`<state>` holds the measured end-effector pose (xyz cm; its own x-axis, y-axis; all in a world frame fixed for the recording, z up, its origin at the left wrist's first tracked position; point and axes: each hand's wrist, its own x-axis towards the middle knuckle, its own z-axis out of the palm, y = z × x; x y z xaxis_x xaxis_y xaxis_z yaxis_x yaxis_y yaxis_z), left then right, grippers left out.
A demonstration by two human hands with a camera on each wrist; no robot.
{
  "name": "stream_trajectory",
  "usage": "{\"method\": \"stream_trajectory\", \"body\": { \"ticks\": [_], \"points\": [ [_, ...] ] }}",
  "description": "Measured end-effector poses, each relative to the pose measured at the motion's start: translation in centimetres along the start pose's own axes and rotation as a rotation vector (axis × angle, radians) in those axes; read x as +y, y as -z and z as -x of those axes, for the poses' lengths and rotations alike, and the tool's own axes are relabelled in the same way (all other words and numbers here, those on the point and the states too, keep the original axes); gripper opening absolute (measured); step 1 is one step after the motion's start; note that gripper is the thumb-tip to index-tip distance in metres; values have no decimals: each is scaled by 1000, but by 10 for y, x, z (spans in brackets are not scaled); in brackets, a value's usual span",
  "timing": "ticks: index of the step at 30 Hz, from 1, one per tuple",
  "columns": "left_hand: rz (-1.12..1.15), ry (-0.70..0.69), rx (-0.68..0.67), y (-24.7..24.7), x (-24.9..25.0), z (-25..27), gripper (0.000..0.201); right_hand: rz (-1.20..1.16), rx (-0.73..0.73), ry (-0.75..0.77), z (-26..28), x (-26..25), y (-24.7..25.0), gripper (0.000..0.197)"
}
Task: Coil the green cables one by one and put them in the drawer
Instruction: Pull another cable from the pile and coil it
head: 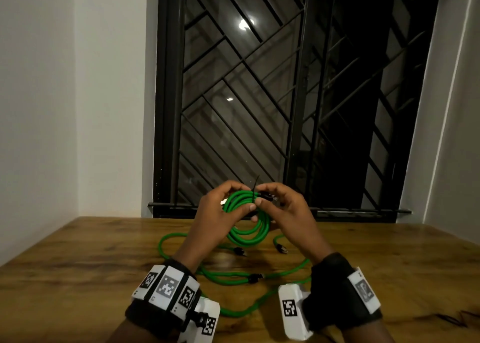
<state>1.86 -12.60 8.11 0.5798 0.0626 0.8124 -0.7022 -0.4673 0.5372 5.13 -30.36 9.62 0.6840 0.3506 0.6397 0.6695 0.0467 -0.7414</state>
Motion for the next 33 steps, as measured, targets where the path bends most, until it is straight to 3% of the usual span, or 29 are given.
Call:
{"method": "stream_trajectory", "body": {
  "ticks": [6, 14, 19, 21, 29, 33],
  "points": [
    [4, -2, -26, -5, 3, 4, 21, 109, -179, -125, 3, -25, 25, 36],
    [87, 8, -243, -24, 28, 11, 22, 370, -146, -154, 37, -57, 86, 36],
    [208, 6, -372, -52, 53, 14, 11, 404, -117, -246, 91, -92, 156, 36],
    [254, -2, -416, -69, 67, 16, 17, 415, -64, -291, 120, -106, 187, 36],
    [297, -55, -588, -140, 102, 8, 22, 531, 136, -642, 247, -123, 290, 31],
    [317, -68, -596, -161, 104, 5, 20, 607, -18, -941, 291, -107, 316, 29]
  ]
}}
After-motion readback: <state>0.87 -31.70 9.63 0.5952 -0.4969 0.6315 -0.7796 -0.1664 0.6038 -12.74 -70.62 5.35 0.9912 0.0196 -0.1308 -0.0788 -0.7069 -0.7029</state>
